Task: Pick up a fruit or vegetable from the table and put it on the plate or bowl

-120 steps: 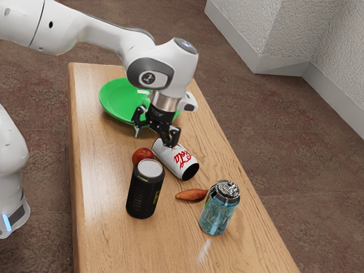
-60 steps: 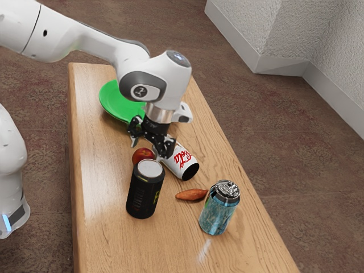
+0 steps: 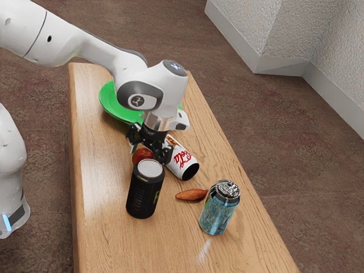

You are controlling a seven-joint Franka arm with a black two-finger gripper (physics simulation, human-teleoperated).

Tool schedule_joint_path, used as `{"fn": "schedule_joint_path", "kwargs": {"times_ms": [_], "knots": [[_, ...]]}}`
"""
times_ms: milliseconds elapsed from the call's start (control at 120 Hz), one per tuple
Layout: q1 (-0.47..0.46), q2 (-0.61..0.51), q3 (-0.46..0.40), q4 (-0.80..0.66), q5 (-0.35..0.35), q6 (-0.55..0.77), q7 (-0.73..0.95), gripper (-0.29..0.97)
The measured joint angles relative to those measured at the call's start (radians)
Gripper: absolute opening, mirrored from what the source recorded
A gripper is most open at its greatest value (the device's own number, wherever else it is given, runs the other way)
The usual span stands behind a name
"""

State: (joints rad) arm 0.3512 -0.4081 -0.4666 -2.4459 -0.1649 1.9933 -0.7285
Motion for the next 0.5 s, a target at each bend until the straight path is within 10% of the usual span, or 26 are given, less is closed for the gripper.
{"fn": "schedule_joint_path", "kwargs": {"times_ms": [500], "knots": [[0.0, 0.013, 0.006, -0.019, 0.005, 0.028, 0.005, 0.32]]}}
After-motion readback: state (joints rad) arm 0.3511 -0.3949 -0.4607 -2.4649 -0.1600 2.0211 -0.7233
